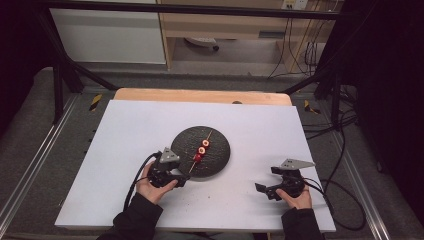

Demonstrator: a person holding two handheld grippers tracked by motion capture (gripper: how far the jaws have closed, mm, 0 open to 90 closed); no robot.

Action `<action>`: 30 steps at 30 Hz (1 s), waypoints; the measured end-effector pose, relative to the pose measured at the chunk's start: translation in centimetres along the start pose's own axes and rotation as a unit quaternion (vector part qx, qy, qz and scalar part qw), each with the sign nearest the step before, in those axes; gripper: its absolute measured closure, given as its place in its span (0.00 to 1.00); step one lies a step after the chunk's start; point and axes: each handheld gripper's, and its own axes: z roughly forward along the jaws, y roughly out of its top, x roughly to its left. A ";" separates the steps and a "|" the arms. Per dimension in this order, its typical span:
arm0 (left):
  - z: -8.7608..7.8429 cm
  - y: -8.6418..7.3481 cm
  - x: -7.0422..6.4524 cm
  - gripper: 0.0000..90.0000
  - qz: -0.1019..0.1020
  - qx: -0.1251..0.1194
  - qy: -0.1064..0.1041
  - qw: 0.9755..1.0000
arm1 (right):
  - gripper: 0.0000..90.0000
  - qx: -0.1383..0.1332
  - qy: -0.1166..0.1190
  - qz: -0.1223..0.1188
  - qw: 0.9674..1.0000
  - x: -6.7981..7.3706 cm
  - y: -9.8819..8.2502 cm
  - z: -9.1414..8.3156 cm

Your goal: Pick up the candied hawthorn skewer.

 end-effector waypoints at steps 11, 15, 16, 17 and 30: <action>2.8 1.5 -0.6 0.68 0.002 0.039 0.036 0.999 | 0.01 -0.001 0.000 0.001 1.000 0.0 0.0 0.0; 3.4 1.6 -0.5 0.77 -0.002 0.048 0.037 0.998 | 0.01 -0.003 0.000 0.000 1.000 0.0 0.0 0.0; 3.5 1.6 -0.6 0.80 -0.003 0.049 0.039 0.998 | 0.01 -0.003 0.000 0.001 1.000 0.0 0.0 0.0; 3.5 1.6 -0.7 0.82 -0.002 0.050 0.042 0.998 | 0.01 -0.004 0.000 0.000 1.000 0.0 0.0 0.0; 3.6 1.4 -0.8 0.97 -0.029 0.039 0.067 0.997 | 0.01 -0.003 0.001 -0.001 1.000 0.0 0.0 0.0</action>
